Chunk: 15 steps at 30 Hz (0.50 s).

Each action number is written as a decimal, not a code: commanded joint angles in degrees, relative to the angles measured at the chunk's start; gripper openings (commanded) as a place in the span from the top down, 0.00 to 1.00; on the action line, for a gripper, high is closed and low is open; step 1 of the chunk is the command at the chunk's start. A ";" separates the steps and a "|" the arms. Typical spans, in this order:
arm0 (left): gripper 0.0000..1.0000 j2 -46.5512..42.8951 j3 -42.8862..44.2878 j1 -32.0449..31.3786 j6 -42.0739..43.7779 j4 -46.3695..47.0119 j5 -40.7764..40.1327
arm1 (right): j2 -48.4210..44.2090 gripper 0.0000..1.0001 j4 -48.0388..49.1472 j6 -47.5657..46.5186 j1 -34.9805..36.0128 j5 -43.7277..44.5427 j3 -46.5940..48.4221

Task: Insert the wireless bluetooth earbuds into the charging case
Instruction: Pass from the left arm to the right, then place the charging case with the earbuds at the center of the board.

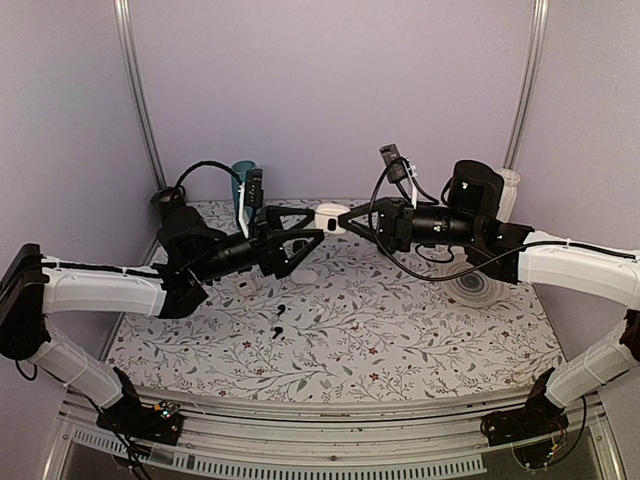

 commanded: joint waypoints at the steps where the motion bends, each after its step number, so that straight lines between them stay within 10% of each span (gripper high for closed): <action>1: 0.04 -2.71 -1.75 0.95 2.41 -3.65 -3.56 | 0.32 0.96 1.08 1.05 -0.32 3.29 0.08; 15: 0.04 -9.74 -3.91 5.36 -1.37 -19.39 -17.43 | -0.44 0.97 -0.70 5.54 -6.39 12.30 -4.28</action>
